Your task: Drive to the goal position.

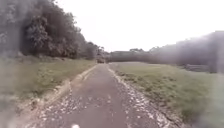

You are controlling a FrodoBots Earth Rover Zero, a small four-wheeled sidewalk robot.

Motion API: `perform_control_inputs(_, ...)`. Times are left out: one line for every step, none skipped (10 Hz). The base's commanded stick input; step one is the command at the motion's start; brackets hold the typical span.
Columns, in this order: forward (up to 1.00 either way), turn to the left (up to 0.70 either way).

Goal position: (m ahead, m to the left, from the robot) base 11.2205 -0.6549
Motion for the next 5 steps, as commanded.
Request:
perform_control_inputs(0.70,0.00)
perform_control_inputs(0.70,0.00)
perform_control_inputs(0.70,0.00)
perform_control_inputs(0.70,0.00)
perform_control_inputs(0.70,0.00)
